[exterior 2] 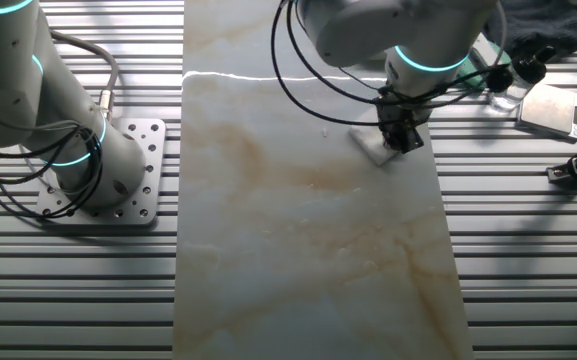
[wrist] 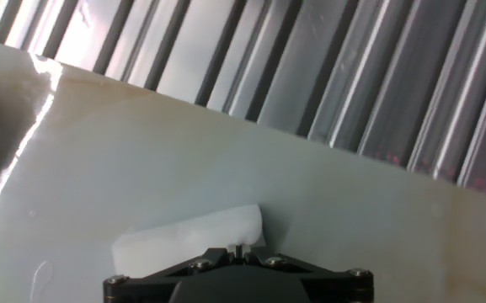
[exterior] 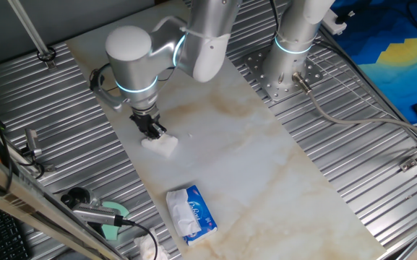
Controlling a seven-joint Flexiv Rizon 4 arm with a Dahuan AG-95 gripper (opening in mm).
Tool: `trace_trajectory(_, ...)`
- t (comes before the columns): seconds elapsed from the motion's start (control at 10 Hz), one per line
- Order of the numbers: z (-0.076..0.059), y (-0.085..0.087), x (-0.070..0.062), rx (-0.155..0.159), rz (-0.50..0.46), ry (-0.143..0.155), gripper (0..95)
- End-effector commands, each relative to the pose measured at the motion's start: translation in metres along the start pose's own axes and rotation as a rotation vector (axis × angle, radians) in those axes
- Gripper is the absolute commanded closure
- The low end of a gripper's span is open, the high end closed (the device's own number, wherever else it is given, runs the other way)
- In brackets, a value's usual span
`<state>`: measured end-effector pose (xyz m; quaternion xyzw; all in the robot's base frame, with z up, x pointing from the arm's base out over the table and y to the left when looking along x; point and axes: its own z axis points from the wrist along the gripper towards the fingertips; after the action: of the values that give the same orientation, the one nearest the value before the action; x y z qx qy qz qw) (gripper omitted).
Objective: Clean the tabletop with a sponge
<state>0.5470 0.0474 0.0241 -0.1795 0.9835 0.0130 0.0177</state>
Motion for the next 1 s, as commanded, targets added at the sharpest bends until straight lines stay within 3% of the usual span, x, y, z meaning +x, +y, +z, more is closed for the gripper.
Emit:
trace_trajectory(0.1,-0.001,0.002,0.008,-0.007,0.048,0.006,95.0)
trace_trajectory(0.5,-0.005,0.013,0.009,-0.014,0.094,0.028,95.0)
trace_trajectory(1.0,-0.005,0.012,0.009,-0.015,0.091,0.026,95.0)
